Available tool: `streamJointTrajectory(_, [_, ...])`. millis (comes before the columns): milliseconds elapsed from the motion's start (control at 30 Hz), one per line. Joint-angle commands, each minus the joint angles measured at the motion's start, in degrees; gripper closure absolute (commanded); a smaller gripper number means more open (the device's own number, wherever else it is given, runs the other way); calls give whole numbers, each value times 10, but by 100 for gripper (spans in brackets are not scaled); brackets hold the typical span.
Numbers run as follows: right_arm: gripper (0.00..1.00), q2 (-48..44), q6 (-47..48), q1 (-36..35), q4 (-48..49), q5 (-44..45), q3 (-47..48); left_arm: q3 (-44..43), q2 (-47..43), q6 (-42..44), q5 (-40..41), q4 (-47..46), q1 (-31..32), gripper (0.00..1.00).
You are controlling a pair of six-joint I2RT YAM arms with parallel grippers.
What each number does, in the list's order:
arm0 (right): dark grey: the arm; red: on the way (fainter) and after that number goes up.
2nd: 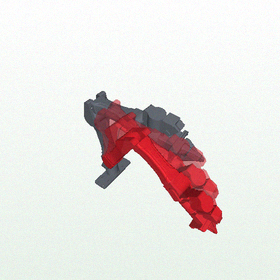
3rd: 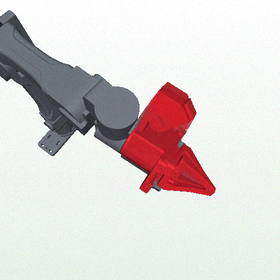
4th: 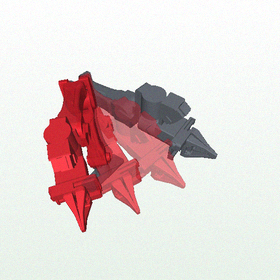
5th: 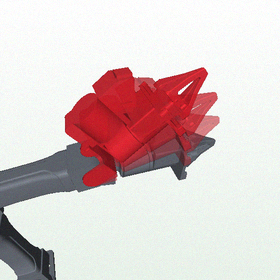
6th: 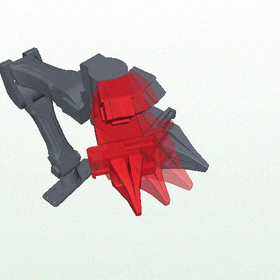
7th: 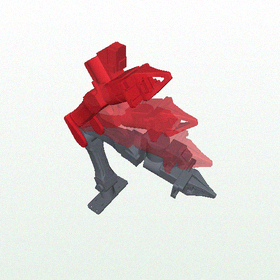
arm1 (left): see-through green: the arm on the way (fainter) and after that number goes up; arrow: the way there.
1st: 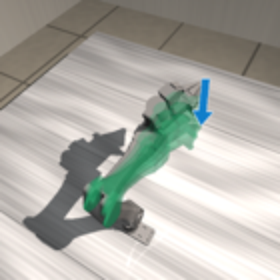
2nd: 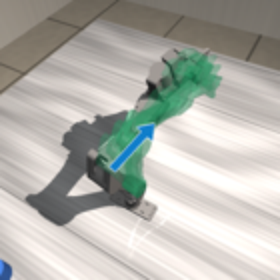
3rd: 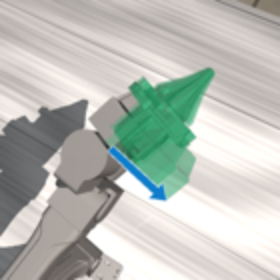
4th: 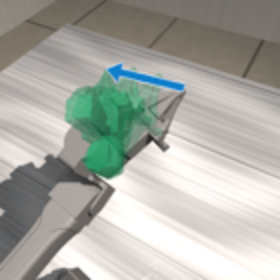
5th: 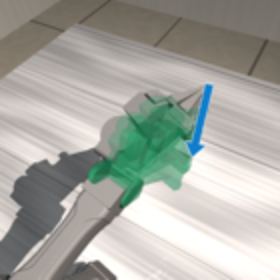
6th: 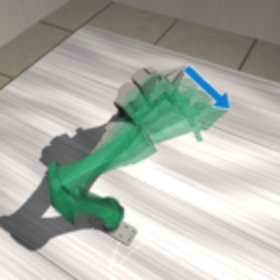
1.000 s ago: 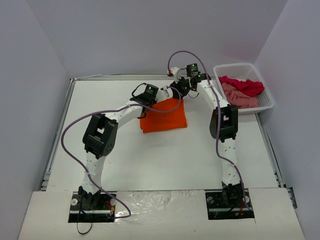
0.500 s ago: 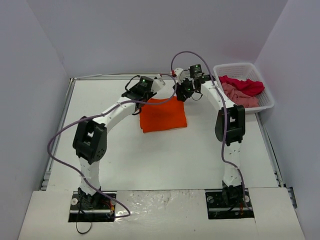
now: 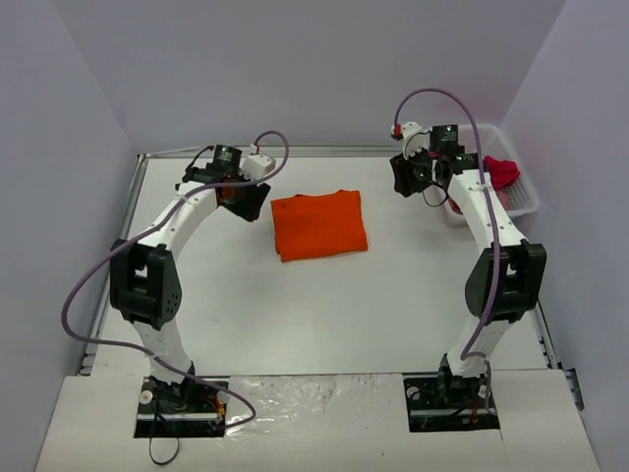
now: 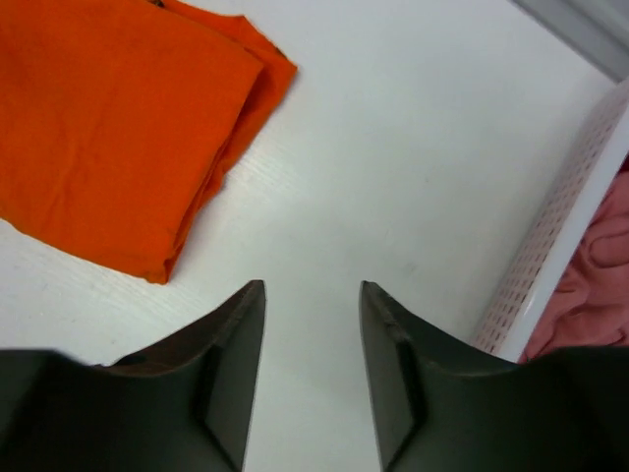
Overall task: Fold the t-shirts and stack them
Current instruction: Fold the long partially folded tshirt into a neat square, then put the neatly folded tshirt into the corner of the board with the left arm
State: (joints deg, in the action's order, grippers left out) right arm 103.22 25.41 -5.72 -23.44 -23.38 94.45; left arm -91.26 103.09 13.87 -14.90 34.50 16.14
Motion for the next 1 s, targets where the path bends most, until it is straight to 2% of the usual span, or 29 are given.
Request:
streamJointTrajectory(0, [64,0,-31,-9,-27,-30,-11,-8,15,-31,-137,71,-15,49])
streamJointTrajectory(33, [70,1,-36,-12,-27,-33,0,-10,23,-35,-157,69,-18,50])
streamJointTrajectory(133, [100,13,-45,-23,-28,-32,26,-31,47,-42,-176,76,-31,50])
streamJointTrajectory(367, [100,128,-53,-69,-68,-55,185,-74,115,-78,-225,83,-73,50])
streamJointTrajectory(600, [100,242,-20,-126,-120,-82,277,-123,189,-88,-275,107,-112,50])
streamJointTrajectory(767, [100,296,17,-150,-163,-110,310,-124,193,-88,-292,109,-128,50])
streamJointTrajectory(967, [100,317,28,-188,-164,-89,309,-137,211,-101,-324,107,-128,51])
